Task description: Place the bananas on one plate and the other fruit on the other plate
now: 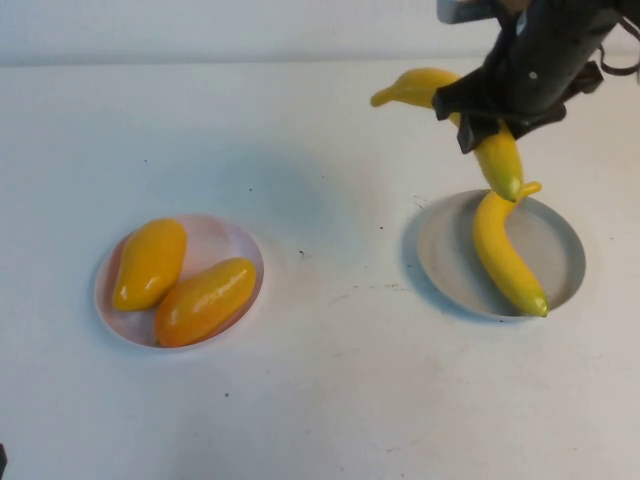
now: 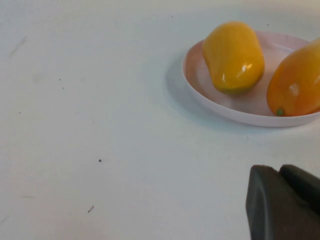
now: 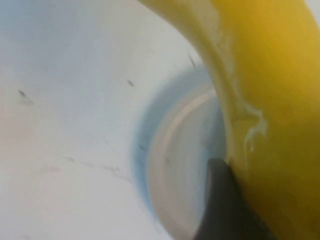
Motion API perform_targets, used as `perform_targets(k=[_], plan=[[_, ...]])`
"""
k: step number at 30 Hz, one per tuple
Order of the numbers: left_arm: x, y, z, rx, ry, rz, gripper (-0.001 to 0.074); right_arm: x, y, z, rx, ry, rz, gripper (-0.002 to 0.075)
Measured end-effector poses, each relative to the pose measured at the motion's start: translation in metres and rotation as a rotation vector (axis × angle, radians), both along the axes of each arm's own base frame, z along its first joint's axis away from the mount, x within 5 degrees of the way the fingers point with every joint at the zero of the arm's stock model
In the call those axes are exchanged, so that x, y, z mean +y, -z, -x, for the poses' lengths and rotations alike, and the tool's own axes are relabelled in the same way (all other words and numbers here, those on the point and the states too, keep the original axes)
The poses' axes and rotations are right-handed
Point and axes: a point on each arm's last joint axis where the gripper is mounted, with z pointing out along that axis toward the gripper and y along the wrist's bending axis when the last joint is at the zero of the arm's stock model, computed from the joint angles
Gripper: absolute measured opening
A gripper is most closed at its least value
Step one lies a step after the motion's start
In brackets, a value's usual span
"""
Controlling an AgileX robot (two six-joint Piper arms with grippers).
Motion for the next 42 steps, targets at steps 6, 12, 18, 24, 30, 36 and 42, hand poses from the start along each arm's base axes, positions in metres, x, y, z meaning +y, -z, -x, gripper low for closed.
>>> perform_targets(k=[6,12,18,24,30,36,42], plan=[[0.0,0.0,0.0,0.0,0.0,0.0,0.0002,-0.016,0.035,0.01,0.143,0.058,0.017,0.0314],[0.0,0.0,0.0,0.0,0.0,0.0,0.0002,-0.012,0.075,0.005,0.254,0.075,0.033,0.0314],[0.0,0.0,0.0,0.0,0.0,0.0,0.0002,-0.007,0.095,0.0,0.309,0.078,0.013,0.0314],[0.0,0.0,0.0,0.0,0.0,0.0,0.0002,-0.004,0.097,0.001,0.323,0.08,-0.011,0.0358],[0.0,0.0,0.0,0.0,0.0,0.0,0.0002,-0.004,0.097,0.001,0.324,0.081,-0.013,0.0405],[0.0,0.0,0.0,0.0,0.0,0.0,0.0002,-0.004,0.097,0.001,0.323,0.082,-0.011,0.041],[0.0,0.0,0.0,0.0,0.0,0.0,0.0002,-0.003,0.093,0.002,0.323,0.079,-0.035,0.0355]])
